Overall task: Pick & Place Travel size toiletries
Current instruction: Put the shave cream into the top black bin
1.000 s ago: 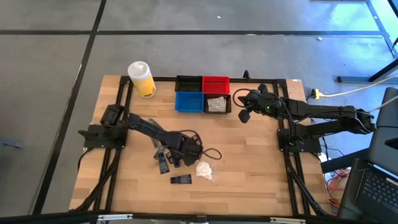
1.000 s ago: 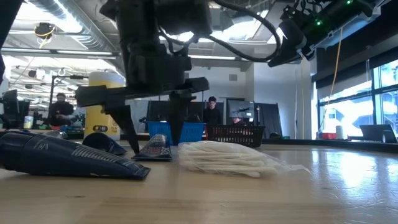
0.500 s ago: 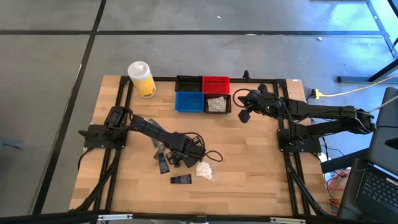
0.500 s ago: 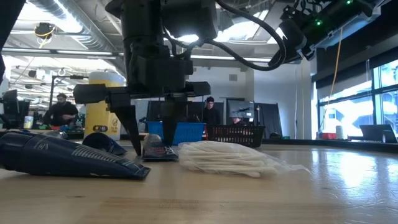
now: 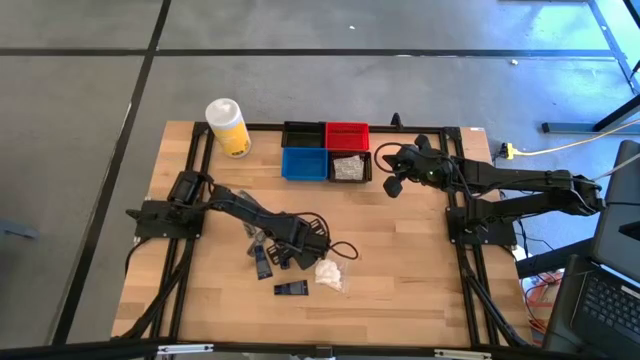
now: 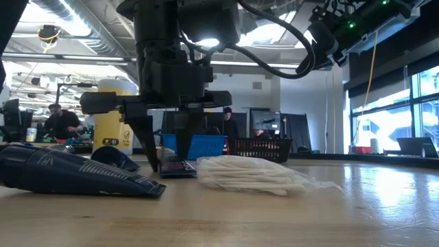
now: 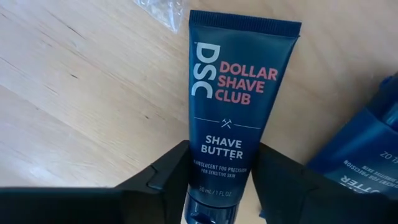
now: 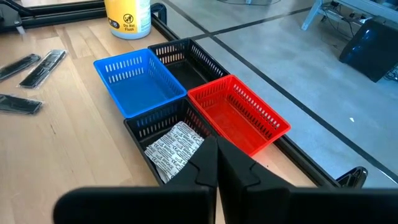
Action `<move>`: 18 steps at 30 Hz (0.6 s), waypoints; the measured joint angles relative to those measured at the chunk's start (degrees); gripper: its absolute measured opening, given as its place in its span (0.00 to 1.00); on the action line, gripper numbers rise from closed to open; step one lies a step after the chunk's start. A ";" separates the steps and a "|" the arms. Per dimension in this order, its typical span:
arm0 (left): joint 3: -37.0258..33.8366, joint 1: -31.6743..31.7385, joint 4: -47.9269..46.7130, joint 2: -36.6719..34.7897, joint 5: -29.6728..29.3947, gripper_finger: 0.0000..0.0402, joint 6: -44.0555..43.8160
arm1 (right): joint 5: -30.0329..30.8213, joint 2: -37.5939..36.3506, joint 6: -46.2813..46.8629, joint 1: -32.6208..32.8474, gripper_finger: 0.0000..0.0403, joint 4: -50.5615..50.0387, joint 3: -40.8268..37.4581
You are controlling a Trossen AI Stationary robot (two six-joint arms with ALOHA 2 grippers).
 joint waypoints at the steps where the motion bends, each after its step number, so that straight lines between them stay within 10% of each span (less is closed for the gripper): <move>1: 0.00 0.00 0.04 0.02 0.00 0.39 0.00 | 0.00 0.00 0.00 0.00 0.01 0.00 0.00; 18: -0.02 -0.02 -0.30 -0.27 -0.32 0.38 -2.63 | -0.10 0.00 -0.02 0.00 0.01 0.00 0.00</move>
